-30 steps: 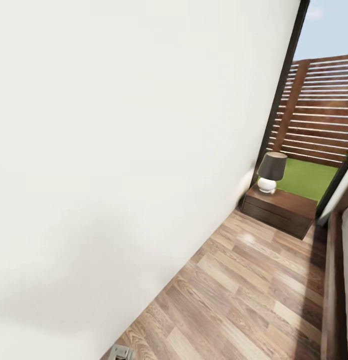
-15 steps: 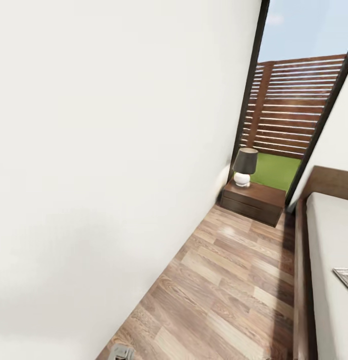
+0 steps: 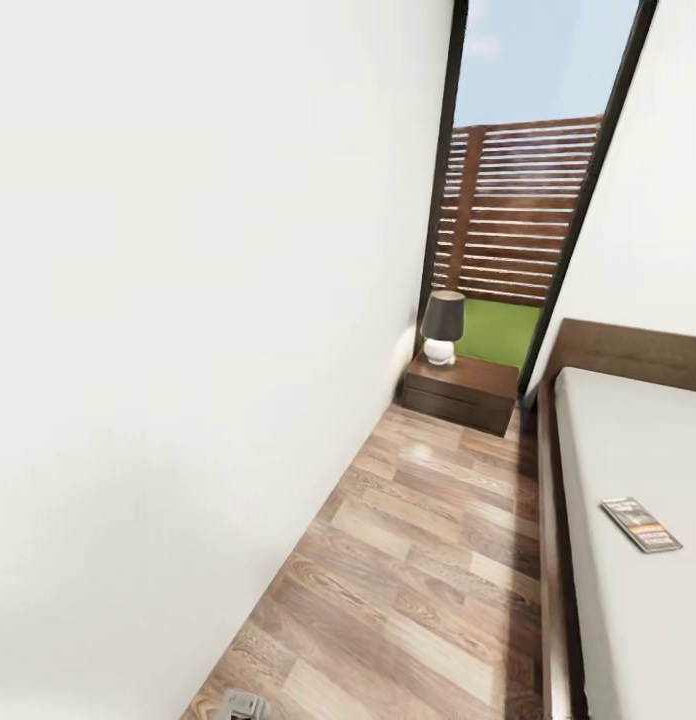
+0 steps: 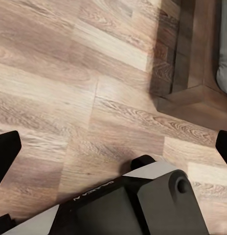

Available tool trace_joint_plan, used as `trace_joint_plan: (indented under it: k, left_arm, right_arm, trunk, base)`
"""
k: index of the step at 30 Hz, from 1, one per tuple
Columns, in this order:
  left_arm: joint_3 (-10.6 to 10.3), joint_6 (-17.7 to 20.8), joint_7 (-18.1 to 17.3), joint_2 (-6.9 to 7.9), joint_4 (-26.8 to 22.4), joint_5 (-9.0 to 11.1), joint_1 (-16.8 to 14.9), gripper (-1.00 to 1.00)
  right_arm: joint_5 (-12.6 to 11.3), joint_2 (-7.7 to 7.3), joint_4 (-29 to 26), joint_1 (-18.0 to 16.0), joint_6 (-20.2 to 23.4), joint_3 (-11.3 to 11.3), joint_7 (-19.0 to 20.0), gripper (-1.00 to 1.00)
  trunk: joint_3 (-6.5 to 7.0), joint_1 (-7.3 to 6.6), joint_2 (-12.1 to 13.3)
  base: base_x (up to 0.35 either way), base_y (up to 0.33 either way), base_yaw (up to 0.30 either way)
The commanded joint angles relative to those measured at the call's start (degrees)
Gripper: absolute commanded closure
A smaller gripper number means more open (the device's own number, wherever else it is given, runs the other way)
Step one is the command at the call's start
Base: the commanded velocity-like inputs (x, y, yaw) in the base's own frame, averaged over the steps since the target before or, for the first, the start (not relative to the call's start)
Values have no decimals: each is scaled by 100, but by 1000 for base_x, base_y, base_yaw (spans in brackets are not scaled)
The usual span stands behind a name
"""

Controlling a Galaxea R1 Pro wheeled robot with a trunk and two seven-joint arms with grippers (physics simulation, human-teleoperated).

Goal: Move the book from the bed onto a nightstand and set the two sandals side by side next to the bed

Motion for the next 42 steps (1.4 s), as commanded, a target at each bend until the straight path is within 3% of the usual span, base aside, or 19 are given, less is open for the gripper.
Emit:
trace_joint_plan:
  k: [1,9,26,42]
  left_arm:
    - [-2,-28,-15,2,4,-1,-4,-100]
    - [-2,-28,-15,2,4,-1,-4,-100]
    - [-2,-28,-17,2,4,-1,-4,-100]
    - [-2,-26,-24,2,4,-1,-4,-100]
  right_arm:
    - [58,1,-4,-5,12,-48,25,-100]
    - [56,-2,-4,-5,14,-50,28,-100]
    - [56,0,-4,-5,17,-51,29,-100]
    - [57,0,-4,-5,13,-46,29,-100]
  trunk:
    - [-12,3,-12]
    - [-12,3,-12]
    - [-12,3,-12]
    - [-12,3,-12]
  base:
    - [0,0,-267]
    - [29,0,-146]
    - [292,0,-12]
    - [22,0,-254]
